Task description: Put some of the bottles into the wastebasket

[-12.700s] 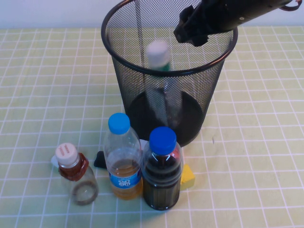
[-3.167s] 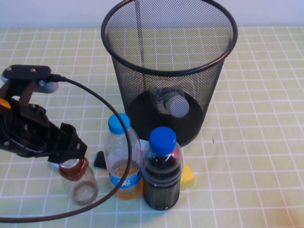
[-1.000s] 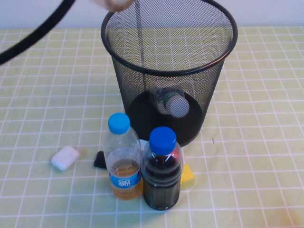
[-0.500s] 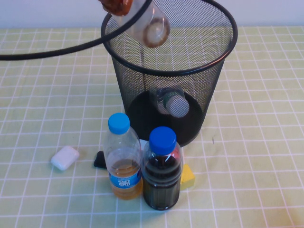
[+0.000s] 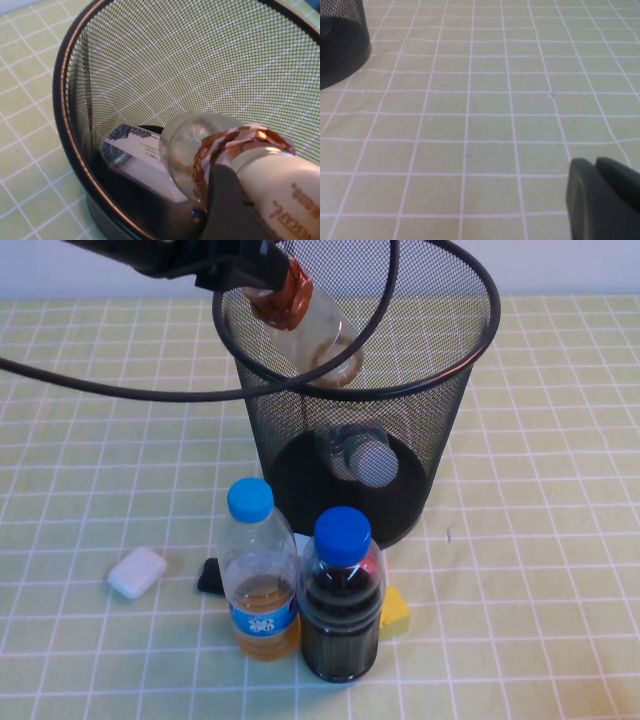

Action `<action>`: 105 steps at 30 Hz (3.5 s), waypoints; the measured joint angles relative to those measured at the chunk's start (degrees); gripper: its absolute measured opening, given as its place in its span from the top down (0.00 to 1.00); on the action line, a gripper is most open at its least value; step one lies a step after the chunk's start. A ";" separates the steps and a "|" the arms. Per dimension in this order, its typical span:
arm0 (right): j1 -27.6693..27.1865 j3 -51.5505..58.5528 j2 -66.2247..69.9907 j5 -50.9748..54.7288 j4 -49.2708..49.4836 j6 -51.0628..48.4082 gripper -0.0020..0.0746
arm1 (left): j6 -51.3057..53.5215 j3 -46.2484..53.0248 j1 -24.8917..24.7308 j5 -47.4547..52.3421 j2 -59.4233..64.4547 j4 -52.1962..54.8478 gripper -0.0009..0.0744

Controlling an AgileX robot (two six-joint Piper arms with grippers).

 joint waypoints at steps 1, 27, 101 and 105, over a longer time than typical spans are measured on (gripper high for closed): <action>0.00 0.00 0.00 0.00 0.00 0.00 0.98 | 0.10 0.00 -0.08 -0.28 0.13 0.25 0.61; 0.00 0.00 0.00 0.00 0.00 0.00 0.98 | -2.25 0.00 -0.28 2.48 -0.75 -0.08 0.40; 0.00 0.00 0.00 0.00 0.03 0.00 0.98 | -17.65 102.85 -0.28 -37.36 -91.41 15.07 0.99; 0.00 0.00 0.00 0.00 0.03 0.00 0.98 | -17.65 102.85 -0.28 -37.36 -91.41 15.19 0.99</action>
